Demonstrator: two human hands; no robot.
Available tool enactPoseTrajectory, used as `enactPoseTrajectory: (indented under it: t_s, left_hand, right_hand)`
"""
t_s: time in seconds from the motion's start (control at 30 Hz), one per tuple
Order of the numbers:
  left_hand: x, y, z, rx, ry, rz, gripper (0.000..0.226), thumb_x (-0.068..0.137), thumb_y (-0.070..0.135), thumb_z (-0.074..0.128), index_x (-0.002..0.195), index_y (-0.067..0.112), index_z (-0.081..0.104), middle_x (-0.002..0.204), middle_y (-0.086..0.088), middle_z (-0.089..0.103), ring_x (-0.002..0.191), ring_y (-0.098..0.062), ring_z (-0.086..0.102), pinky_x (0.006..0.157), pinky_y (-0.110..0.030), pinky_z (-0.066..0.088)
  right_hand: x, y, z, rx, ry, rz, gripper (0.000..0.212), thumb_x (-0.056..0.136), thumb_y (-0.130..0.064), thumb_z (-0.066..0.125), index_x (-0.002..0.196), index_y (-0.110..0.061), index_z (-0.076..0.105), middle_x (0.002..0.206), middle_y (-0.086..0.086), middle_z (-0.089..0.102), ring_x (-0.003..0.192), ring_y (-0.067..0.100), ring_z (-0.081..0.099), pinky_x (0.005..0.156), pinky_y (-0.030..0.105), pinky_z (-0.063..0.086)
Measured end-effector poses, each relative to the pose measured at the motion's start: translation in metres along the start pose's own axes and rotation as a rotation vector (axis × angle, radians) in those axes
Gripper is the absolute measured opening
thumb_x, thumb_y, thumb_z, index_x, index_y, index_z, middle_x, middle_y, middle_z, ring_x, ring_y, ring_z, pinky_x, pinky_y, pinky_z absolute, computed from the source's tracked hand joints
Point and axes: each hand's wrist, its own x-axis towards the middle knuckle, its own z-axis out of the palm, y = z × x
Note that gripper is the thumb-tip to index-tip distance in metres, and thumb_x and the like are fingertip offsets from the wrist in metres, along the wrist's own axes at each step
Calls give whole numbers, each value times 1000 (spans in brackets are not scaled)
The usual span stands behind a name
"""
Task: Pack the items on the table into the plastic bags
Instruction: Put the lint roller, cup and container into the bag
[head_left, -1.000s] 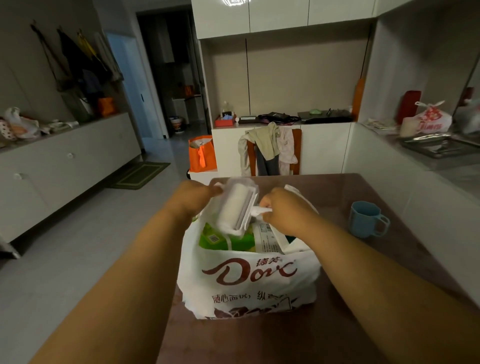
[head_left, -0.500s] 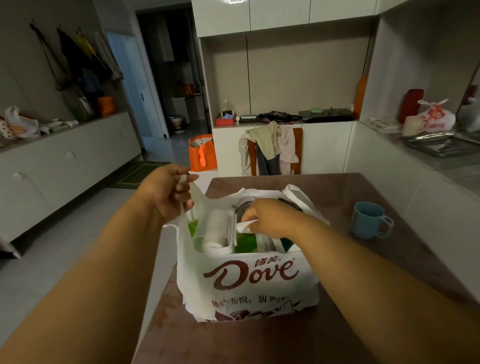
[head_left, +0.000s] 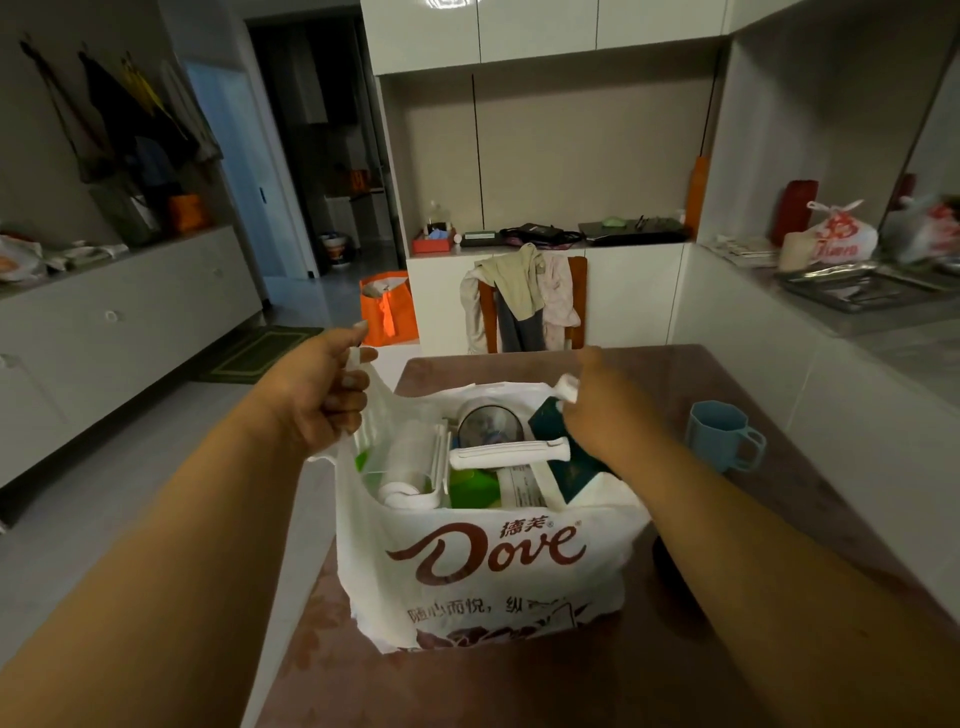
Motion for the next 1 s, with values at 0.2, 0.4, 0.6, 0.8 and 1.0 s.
enactPoseTrajectory:
  t_s: [0.2, 0.4, 0.6, 0.8, 1.0]
  left_hand:
    - [10, 17, 15, -26, 12, 155, 44, 91, 50, 49, 104, 9, 61, 46, 7, 38, 34, -5, 27, 34, -17, 26]
    - [10, 55, 37, -112, 70, 280, 46, 89, 50, 54, 110, 11, 64, 50, 7, 40, 44, -5, 30, 41, -14, 31]
    - [34, 16, 59, 68, 66, 126, 27, 91, 41, 51, 78, 18, 56, 40, 6, 41, 31, -5, 27, 38, -16, 25]
    - [36, 3, 68, 161, -10, 20, 21, 92, 37, 50, 89, 16, 54, 54, 0, 43, 34, -8, 31, 46, -23, 25]
    - [43, 0, 74, 150, -16, 17, 24, 92, 40, 49, 87, 19, 57, 55, 3, 42, 29, -5, 27, 40, -19, 22]
  right_hand:
    - [33, -5, -76, 1156, 57, 268, 12, 94, -6, 48, 101, -10, 57, 102, 18, 63, 54, 8, 37, 52, 19, 32]
    - [56, 2, -114, 1311, 125, 7, 21, 97, -9, 34, 94, -22, 50, 75, 5, 63, 38, 4, 37, 34, 15, 30]
    - [54, 31, -95, 1036, 66, 52, 17, 95, -18, 41, 106, -20, 53, 101, 14, 67, 50, 12, 39, 45, 22, 31]
    - [56, 51, -91, 805, -180, 25, 32, 98, -35, 41, 122, -16, 51, 95, 12, 70, 56, 23, 57, 65, 34, 56]
    - [61, 87, -113, 623, -16, 162, 37, 98, -43, 42, 114, -13, 57, 96, 14, 69, 83, 27, 67, 81, 40, 56]
